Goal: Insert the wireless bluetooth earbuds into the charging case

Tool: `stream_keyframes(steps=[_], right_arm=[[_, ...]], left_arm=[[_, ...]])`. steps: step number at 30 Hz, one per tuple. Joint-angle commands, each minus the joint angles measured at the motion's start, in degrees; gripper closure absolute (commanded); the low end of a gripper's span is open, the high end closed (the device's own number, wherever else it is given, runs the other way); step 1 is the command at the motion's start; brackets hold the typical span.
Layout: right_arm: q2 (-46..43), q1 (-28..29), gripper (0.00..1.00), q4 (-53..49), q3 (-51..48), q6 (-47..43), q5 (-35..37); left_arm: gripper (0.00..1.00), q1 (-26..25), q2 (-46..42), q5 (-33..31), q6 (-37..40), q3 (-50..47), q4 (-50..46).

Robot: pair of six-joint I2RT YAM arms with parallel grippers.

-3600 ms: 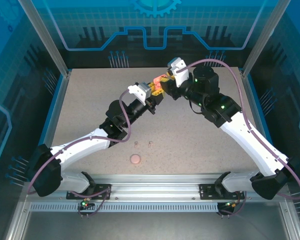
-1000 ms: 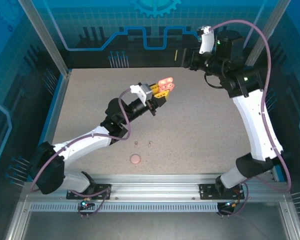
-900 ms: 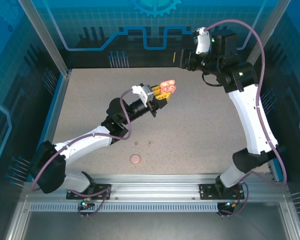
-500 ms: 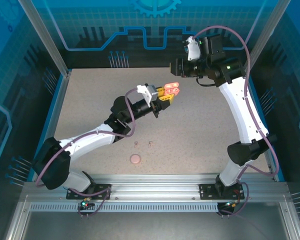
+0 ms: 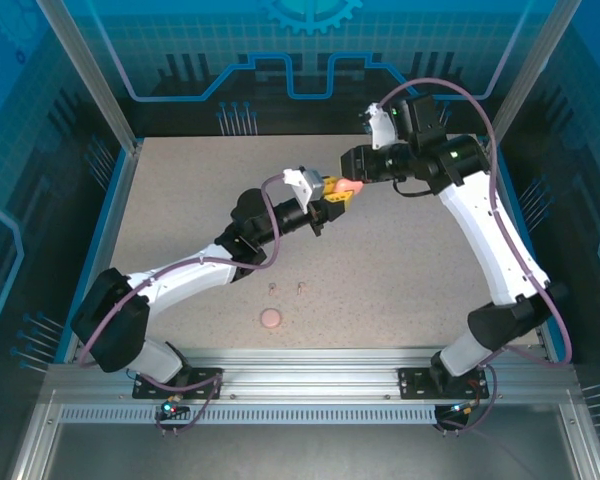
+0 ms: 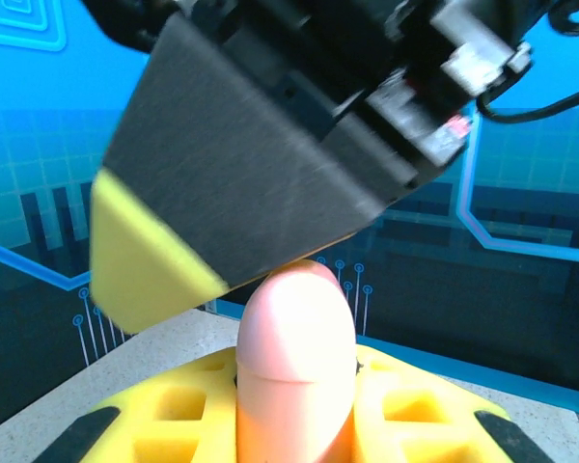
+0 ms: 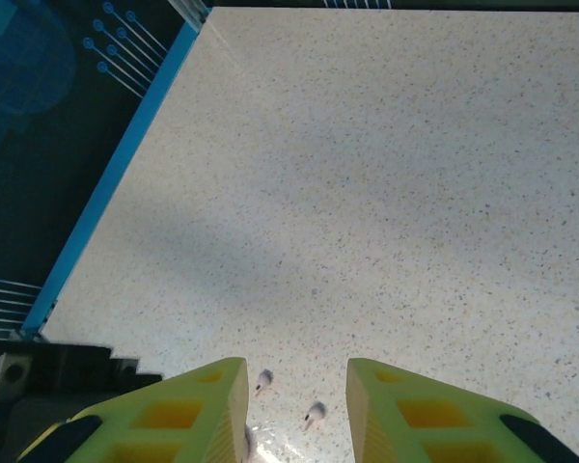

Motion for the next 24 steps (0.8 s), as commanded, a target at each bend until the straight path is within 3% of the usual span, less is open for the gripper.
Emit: stream_keyframes(steps=[1,5,9,16,24], right_arm=[[-4.7,0.4,0.66,-0.9,-3.2,1.2,2.4],[-8.4,-3.0,0.55,3.8,-6.5,7.1,9.1],[-12.3,-7.6,0.52,7.5,-13.4,12.9,12.7],[-20.2,-8.2,0.49,12.1,-32.6,17.3,14.9],[-24.9,-8.2,0.43,14.5,-44.8,19.0,18.0]], left_arm=[[1.0,0.8,0.6,-2.8,-1.3,2.6,3.3],[1.0,0.8,2.1,-3.8,-3.0,2.8,1.7],[1.0,1.2,6.3,-6.7,-7.6,4.9,-4.9],[1.0,2.5,18.7,-8.2,-24.7,13.4,-18.4],[1.0,2.5,36.4,-2.6,-42.5,31.6,-34.8]])
